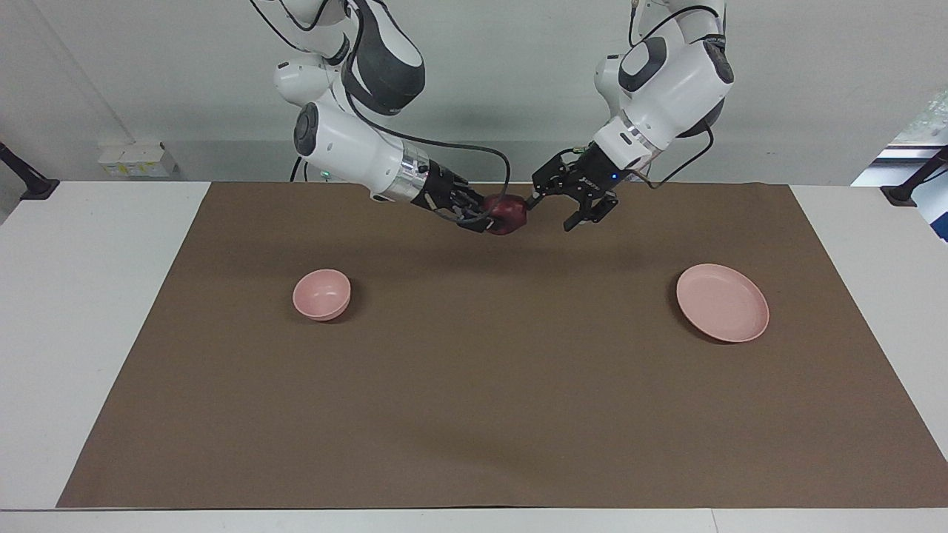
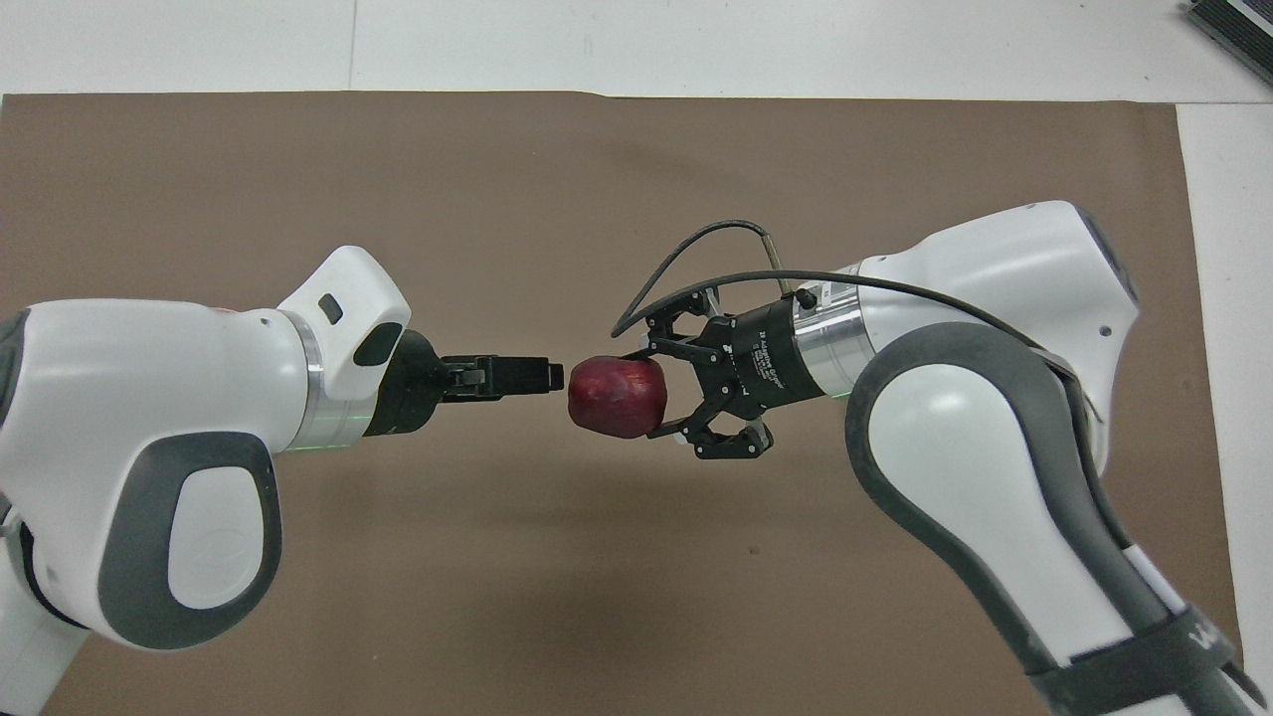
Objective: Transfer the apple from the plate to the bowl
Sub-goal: 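Carry the apple with the right gripper while the left gripper withdraws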
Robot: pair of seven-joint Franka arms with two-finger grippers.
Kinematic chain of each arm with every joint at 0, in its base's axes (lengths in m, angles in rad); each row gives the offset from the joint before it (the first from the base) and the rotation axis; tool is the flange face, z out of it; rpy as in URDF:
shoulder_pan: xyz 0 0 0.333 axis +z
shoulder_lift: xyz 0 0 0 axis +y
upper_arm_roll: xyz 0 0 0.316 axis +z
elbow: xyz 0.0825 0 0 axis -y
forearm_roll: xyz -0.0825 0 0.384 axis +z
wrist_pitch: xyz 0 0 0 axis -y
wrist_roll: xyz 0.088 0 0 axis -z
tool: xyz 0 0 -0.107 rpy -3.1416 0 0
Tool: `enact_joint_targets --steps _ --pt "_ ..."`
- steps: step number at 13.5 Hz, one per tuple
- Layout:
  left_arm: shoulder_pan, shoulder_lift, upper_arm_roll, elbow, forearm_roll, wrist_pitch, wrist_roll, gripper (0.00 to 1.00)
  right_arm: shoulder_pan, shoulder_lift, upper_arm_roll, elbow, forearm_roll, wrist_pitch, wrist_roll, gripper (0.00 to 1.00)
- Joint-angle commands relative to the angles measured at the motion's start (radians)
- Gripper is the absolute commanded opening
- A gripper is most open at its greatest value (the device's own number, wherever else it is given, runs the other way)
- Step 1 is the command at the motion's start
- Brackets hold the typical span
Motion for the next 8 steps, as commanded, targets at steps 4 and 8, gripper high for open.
enact_joint_targets --steps 4,8 --pt "0.115 -0.004 0.001 -0.006 0.259 -0.096 -0.001 1.00 -0.049 -0.052 -0.005 0.013 -0.242 -0.072 -0.271 0.02" --pt "0.227 0.040 0.001 0.070 0.536 -0.142 0.006 1.00 -0.132 -0.056 -0.005 0.010 -0.379 -0.115 -0.631 0.03"
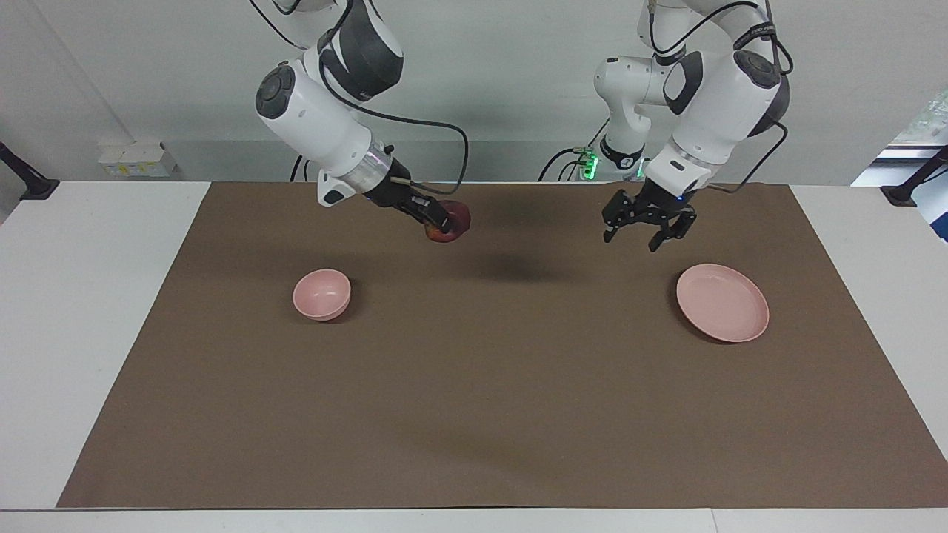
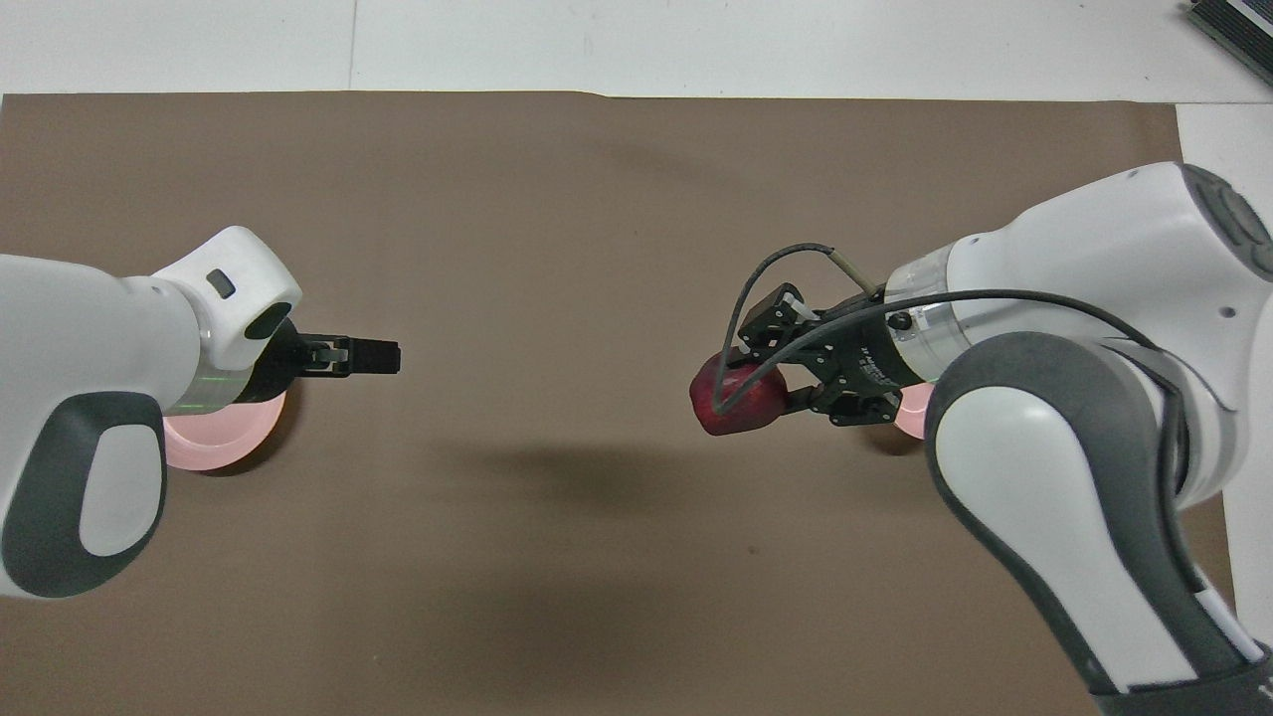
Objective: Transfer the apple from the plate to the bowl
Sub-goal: 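Carry the apple with the right gripper while the left gripper withdraws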
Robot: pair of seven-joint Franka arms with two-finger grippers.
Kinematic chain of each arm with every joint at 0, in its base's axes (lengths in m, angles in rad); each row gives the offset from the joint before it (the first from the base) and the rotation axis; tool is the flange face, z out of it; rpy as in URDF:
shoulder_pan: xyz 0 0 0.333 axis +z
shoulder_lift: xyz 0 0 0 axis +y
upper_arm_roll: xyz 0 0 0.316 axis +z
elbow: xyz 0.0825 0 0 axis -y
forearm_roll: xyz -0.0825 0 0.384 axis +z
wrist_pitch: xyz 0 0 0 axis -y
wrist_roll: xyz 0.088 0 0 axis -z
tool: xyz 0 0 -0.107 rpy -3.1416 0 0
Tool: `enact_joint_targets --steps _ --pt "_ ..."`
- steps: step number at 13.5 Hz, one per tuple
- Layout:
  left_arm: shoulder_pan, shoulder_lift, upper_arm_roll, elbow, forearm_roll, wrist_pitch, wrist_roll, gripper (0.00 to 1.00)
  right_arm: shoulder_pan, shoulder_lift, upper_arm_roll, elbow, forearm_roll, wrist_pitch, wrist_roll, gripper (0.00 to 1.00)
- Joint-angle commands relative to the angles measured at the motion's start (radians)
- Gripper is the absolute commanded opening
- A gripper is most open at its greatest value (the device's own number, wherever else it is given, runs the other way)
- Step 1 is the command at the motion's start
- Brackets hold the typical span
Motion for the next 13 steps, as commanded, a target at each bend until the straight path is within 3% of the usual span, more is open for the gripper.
enact_joint_targets --steps 1,3,6,9,13 --pt "0.062 0.076 -0.009 0.142 0.167 -0.111 0.004 1.00 -0.053 -0.013 0.007 -0.002 -0.111 -0.025 -0.194 0.03" --pt "0.090 0.153 -0.008 0.304 0.272 -0.202 0.021 1.00 -0.056 -0.013 0.007 -0.007 -0.251 -0.024 -0.344 0.04" --pt "0.149 0.200 -0.008 0.492 0.265 -0.311 0.076 1.00 -0.056 -0.025 0.007 -0.033 -0.471 -0.005 -0.547 0.04" --pt "0.189 0.197 -0.003 0.588 0.185 -0.449 0.105 1.00 -0.063 -0.059 0.005 -0.107 -0.596 0.086 -0.671 0.04" --pt "0.220 0.128 -0.003 0.571 0.179 -0.521 0.159 1.00 -0.161 -0.115 0.007 -0.290 -0.639 0.295 -0.835 0.04"
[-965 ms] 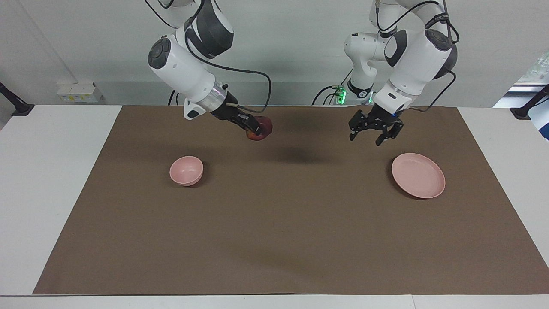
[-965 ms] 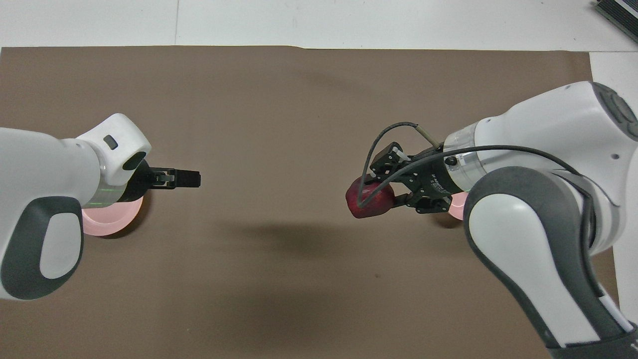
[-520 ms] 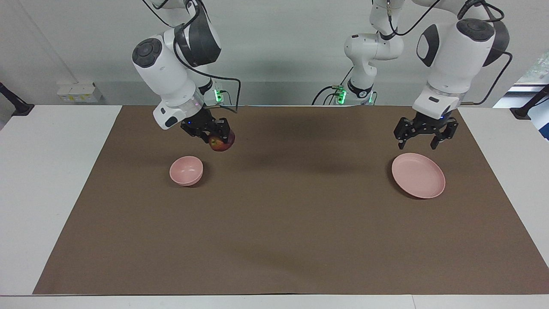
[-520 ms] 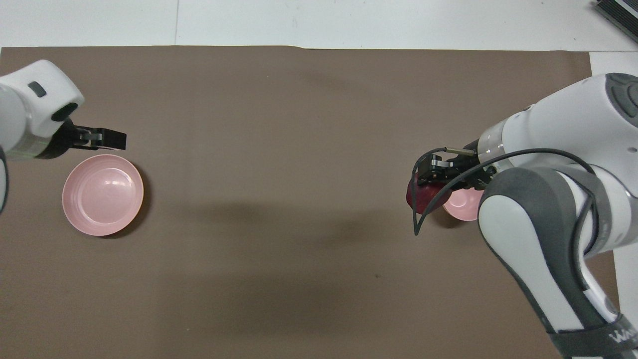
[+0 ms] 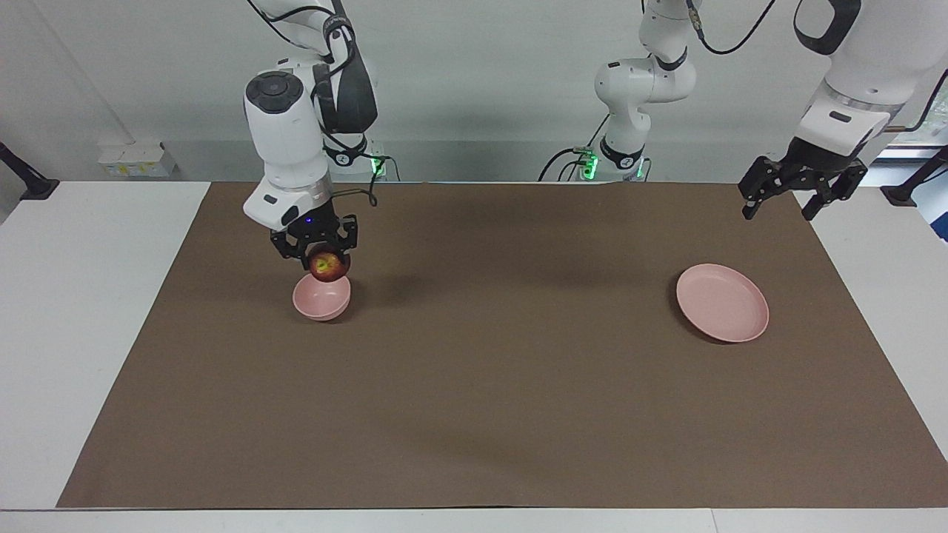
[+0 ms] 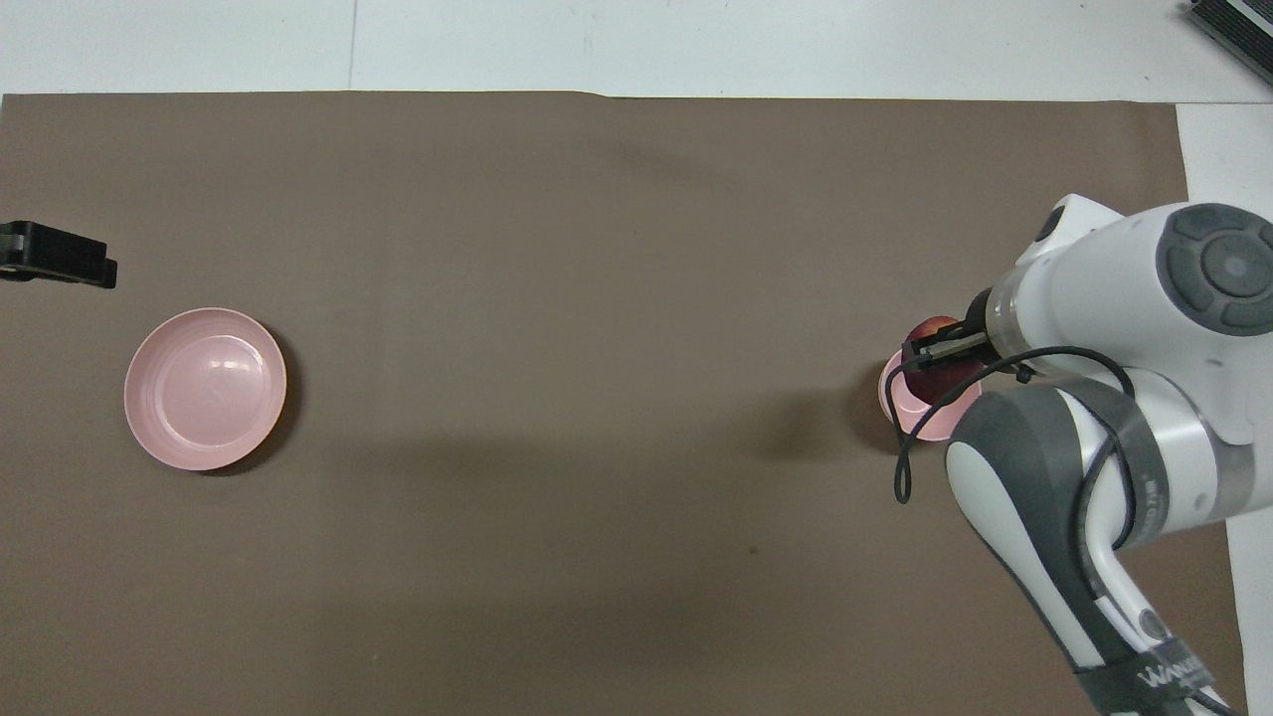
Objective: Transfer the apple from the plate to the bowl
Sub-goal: 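Lower the apple into the pink bowl and open the right gripper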
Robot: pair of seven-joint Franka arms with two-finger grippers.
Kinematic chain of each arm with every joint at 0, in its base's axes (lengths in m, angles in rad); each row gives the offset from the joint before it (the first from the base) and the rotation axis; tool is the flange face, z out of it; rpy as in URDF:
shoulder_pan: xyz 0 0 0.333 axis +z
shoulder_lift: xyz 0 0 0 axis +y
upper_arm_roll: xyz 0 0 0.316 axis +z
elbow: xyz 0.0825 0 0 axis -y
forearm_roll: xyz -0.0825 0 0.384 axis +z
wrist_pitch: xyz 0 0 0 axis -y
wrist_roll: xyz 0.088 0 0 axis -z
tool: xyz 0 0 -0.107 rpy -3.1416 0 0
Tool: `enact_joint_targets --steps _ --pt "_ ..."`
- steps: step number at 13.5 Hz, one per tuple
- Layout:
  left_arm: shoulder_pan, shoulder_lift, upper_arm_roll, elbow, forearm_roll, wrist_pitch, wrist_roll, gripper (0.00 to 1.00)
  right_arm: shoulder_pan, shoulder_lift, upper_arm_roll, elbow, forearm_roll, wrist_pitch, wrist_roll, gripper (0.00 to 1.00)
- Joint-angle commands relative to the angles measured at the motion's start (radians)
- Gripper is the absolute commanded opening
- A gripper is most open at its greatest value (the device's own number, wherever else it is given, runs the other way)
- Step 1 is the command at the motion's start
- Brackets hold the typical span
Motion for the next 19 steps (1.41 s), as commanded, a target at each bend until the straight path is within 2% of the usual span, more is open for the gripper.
enact_joint_targets --steps 1,6,9,10,11,13,15,19 --pt "0.019 -0.045 -0.008 -0.030 -0.017 -0.035 0.017 1.00 -0.056 -0.055 0.008 -0.131 -0.023 0.112 -0.074 0.04" --pt "0.006 -0.063 -0.018 -0.047 -0.016 -0.086 0.018 1.00 -0.062 -0.031 0.009 -0.269 -0.021 0.314 -0.071 0.04" --pt "0.013 -0.068 -0.018 -0.046 -0.016 -0.137 0.015 1.00 -0.062 0.023 0.008 -0.334 -0.023 0.454 -0.069 0.05" --pt "0.012 -0.069 -0.019 -0.046 -0.016 -0.162 0.017 1.00 -0.064 0.034 0.008 -0.334 -0.021 0.455 -0.068 0.29" --pt "0.009 -0.072 -0.016 -0.041 -0.016 -0.187 0.017 1.00 -0.056 0.037 0.008 -0.325 -0.021 0.444 -0.056 0.99" --pt "0.018 -0.077 -0.018 -0.040 -0.016 -0.175 0.017 1.00 -0.061 0.028 0.009 -0.285 -0.020 0.397 -0.047 1.00" --pt "0.018 -0.077 -0.016 -0.040 -0.016 -0.175 0.018 1.00 -0.064 0.038 0.008 -0.166 -0.004 0.239 -0.036 1.00" --pt "0.019 -0.072 -0.014 -0.034 -0.017 -0.170 0.024 1.00 -0.127 0.057 0.008 -0.014 0.041 0.081 0.008 1.00"
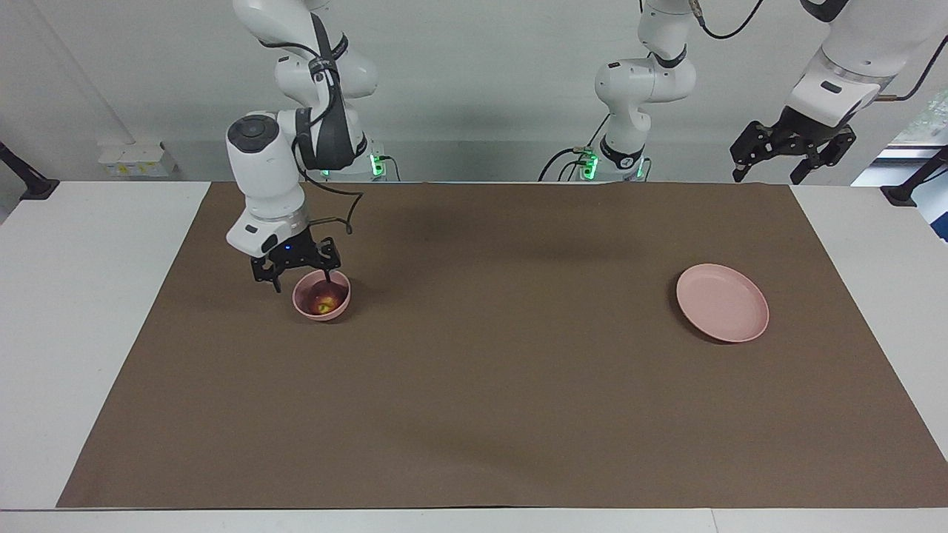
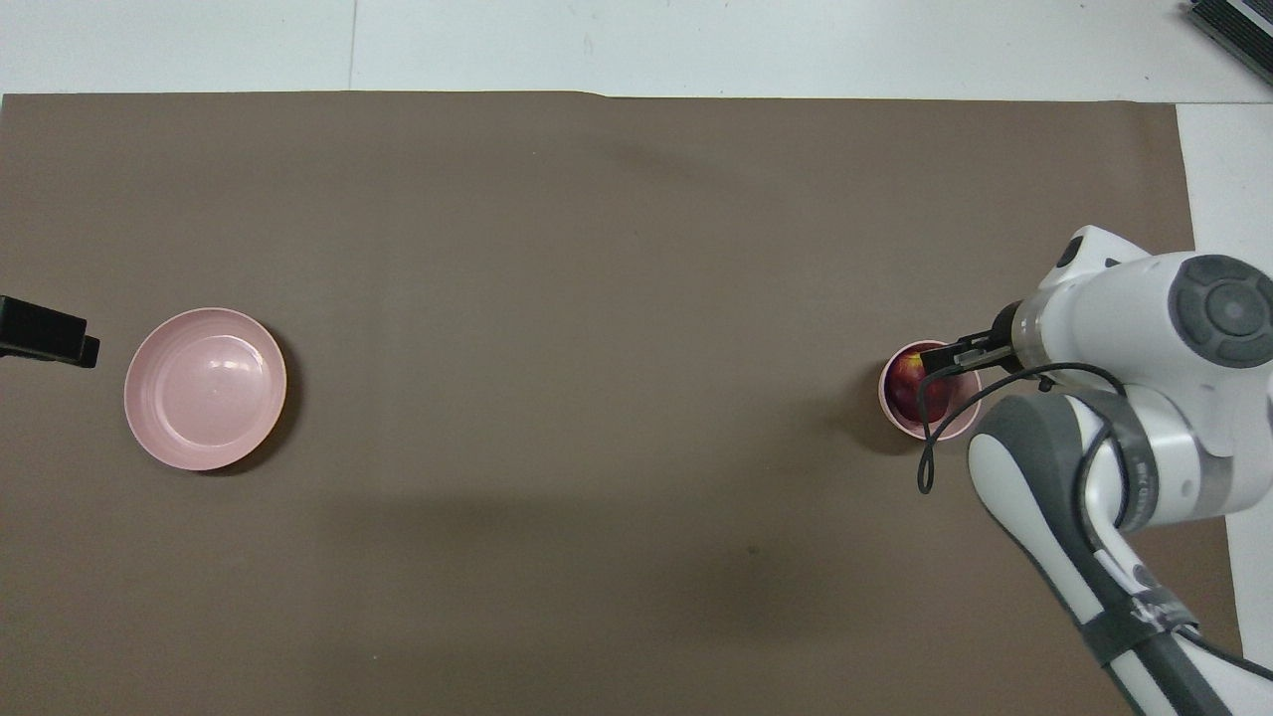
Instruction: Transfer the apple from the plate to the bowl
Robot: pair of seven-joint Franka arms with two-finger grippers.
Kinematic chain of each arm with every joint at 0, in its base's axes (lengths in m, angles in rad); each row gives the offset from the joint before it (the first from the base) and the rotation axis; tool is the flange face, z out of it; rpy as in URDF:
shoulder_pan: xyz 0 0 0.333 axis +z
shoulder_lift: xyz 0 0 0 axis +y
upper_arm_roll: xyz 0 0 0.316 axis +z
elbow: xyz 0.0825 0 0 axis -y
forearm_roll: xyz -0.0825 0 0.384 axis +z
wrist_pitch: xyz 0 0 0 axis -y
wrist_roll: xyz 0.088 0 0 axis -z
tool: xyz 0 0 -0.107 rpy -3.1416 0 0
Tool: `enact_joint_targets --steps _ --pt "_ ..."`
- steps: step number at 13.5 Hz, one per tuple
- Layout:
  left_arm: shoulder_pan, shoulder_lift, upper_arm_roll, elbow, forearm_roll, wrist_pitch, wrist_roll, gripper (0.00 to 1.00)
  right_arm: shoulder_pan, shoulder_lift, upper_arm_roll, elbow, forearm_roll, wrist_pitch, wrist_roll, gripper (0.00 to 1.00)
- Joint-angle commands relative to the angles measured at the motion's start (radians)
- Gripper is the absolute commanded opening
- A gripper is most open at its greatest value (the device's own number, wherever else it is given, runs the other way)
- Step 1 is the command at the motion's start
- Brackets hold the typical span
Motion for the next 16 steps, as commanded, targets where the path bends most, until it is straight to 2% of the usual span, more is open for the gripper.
enact_joint_targets --steps 1,4,8,10,13,16 --pt "0.014 -0.010 0.001 -0.014 -0.021 -0.002 0.021 1.00 -0.047 0.021 0.007 0.101 0.063 -0.108 0.066 1.00" --pt "0.016 -0.004 0.004 -0.001 -0.040 -0.015 0.020 1.00 -0.051 0.020 0.007 0.223 0.068 -0.289 0.137 1.00" --pt "0.016 -0.013 -0.002 -0.007 -0.032 -0.008 0.016 1.00 -0.057 0.016 -0.001 0.423 0.086 -0.544 0.143 1.00" --pt "0.016 -0.013 -0.002 -0.007 -0.032 -0.008 0.016 1.00 -0.057 0.016 0.001 0.489 0.087 -0.621 0.175 1.00" --pt "0.007 -0.017 -0.003 -0.012 -0.032 -0.010 0.015 1.00 -0.055 0.016 0.002 0.551 0.085 -0.702 0.200 1.00" --pt "0.007 -0.015 -0.003 -0.012 -0.037 -0.001 0.015 1.00 -0.054 0.009 -0.001 0.538 0.097 -0.673 0.200 1.00"
